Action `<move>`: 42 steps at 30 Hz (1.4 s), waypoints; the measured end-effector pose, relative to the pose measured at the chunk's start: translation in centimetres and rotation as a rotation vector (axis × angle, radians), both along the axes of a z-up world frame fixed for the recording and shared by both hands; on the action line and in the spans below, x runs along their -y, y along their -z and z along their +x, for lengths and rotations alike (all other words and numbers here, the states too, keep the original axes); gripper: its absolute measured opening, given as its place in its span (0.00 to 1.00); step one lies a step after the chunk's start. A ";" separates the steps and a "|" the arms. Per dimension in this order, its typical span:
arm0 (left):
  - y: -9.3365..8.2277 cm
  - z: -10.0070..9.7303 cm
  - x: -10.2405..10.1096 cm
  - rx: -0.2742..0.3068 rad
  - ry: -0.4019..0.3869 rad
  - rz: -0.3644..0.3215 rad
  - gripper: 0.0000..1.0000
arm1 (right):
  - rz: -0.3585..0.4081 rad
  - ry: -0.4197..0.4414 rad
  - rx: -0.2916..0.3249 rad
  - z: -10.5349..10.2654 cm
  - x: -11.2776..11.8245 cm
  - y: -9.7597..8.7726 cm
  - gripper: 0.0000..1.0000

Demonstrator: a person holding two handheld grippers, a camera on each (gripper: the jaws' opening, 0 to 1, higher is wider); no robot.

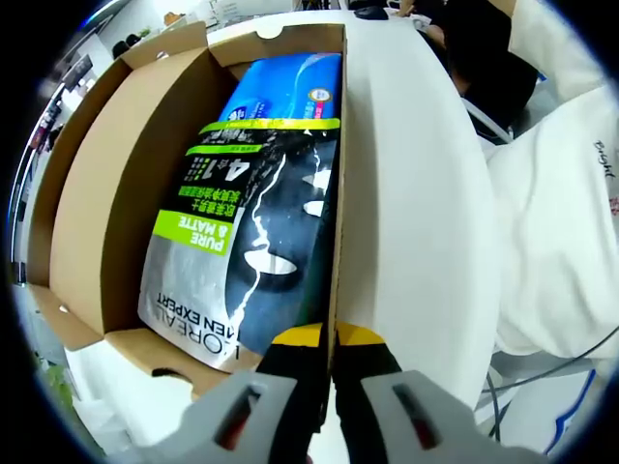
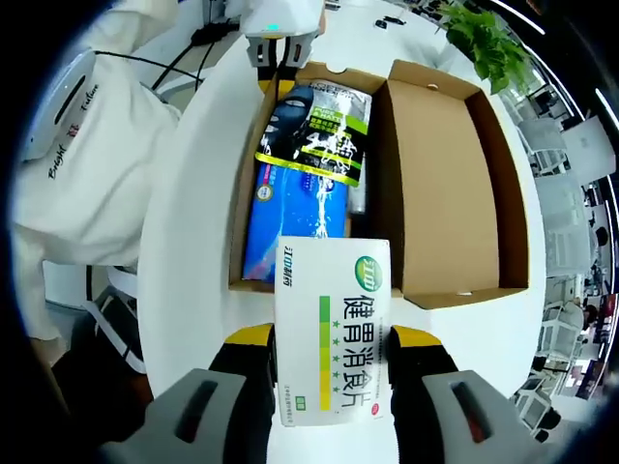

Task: Operate the shoe box by opening the lid, removing the specified soft item, and placing it in the target area until the item is outside and the box remains undamaged.

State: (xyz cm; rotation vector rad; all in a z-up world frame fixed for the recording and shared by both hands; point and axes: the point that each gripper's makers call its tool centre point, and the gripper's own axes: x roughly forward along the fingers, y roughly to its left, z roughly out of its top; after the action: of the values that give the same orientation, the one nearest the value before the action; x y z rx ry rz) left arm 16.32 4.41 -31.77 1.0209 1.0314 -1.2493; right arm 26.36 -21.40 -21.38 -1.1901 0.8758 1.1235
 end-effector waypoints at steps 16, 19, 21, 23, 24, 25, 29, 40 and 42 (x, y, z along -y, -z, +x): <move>0.2 -0.7 0.5 0.004 0.050 -0.009 0.01 | -0.051 0.075 -0.010 0.3 5.5 2.1 0.45; 0.2 -0.6 0.5 0.004 0.049 -0.008 0.01 | -0.070 0.073 -0.014 0.4 6.3 2.8 0.45; 0.2 -0.5 0.5 0.005 0.050 -0.008 0.01 | -0.089 0.077 -0.015 0.5 7.1 3.5 0.45; 0.2 -0.5 0.5 0.005 0.051 -0.008 0.01 | -0.108 0.081 -0.015 0.6 7.9 4.1 0.44; 0.1 -0.4 0.5 0.005 0.055 -0.006 0.01 | -0.125 0.096 -0.014 0.7 8.4 4.4 0.44; 0.1 -0.4 0.5 0.005 0.054 -0.006 0.01 | -0.125 0.096 -0.014 0.7 8.6 4.6 0.44; -0.4 2.9 -1.2 -0.006 0.049 -0.005 0.01 | -0.131 0.103 -0.014 0.5 8.9 5.2 0.44; 0.0 0.2 0.0 0.020 0.057 -0.004 0.01 | -0.136 0.125 -0.043 0.9 9.7 7.2 0.44; 0.1 -0.1 0.2 0.009 0.052 -0.007 0.01 | -0.129 0.120 -0.043 1.0 9.6 7.4 0.44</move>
State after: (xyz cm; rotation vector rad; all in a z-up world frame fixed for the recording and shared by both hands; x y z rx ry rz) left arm 16.19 4.25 -31.88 1.0528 0.9982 -1.2891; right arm 27.33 -31.00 -28.77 -1.2055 1.0512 1.0111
